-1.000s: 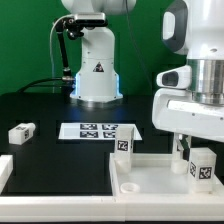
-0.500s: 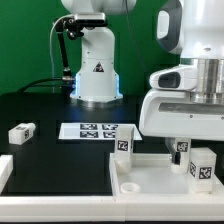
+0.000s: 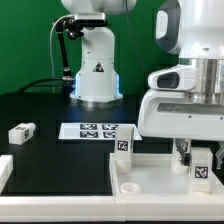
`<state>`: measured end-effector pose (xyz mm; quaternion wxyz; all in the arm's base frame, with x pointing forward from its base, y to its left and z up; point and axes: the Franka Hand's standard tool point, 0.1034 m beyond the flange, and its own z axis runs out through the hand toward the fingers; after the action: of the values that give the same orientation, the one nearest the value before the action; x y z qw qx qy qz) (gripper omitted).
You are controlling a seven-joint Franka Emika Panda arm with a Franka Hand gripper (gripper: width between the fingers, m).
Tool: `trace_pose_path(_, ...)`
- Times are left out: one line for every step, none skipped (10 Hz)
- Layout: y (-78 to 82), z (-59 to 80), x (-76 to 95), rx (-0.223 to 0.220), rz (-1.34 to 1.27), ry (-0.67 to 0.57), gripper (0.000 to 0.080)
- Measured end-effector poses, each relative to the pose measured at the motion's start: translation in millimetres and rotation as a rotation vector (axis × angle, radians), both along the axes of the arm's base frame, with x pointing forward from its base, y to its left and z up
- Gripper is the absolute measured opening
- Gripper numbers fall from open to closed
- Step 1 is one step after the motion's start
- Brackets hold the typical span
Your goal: Assemble square table
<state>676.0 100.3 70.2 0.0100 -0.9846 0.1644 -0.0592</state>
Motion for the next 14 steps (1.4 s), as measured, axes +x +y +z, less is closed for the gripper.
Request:
trace_pose_path(-0.1,-0.2,-0.1,0.01,-0.084,0.0,0.0287)
trace_pose_path(-0.4,-0.4,-0.4,0.023,-0.203,0.0,0.0288)
trace_pose_path(-0.8,-0.4,-0.9,0.035,-0.329,0.002,0.0288)
trace_pose_path(-0.2,0.9,-1.6,0.055,-0.471,0.022,0.0288)
trace_pose_path(0.6,2.9,-1.6,0.069,-0.633,0.048,0.0288)
trace_pose_path(2.0,3.0,-1.9,0.112,-0.822,0.062,0.0288)
trace_pose_path(3.4,3.5,-1.4,0.163,-1.01,0.082,0.0288)
trace_pose_path(2.3,3.2,-0.7,0.211,-1.157,0.1,0.0289)
trace_pose_path(0.0,0.7,-0.9,0.27,-1.305,0.121,0.0289)
trace_pose_path(-0.1,-0.2,-0.9,0.279,-1.376,0.119,0.0289)
trace_pose_path(-0.3,-1.0,-1.5,0.278,-1.394,0.119,0.0289)
trace_pose_path(-0.4,-1.1,-1.5,0.276,-1.372,0.118,0.0289)
trace_pose_path(-0.2,-1.2,-1.6,0.272,-1.322,0.114,0.0475)
trace_pose_path(-0.1,-0.8,-0.7,0.245,-1.114,0.09,0.0589)
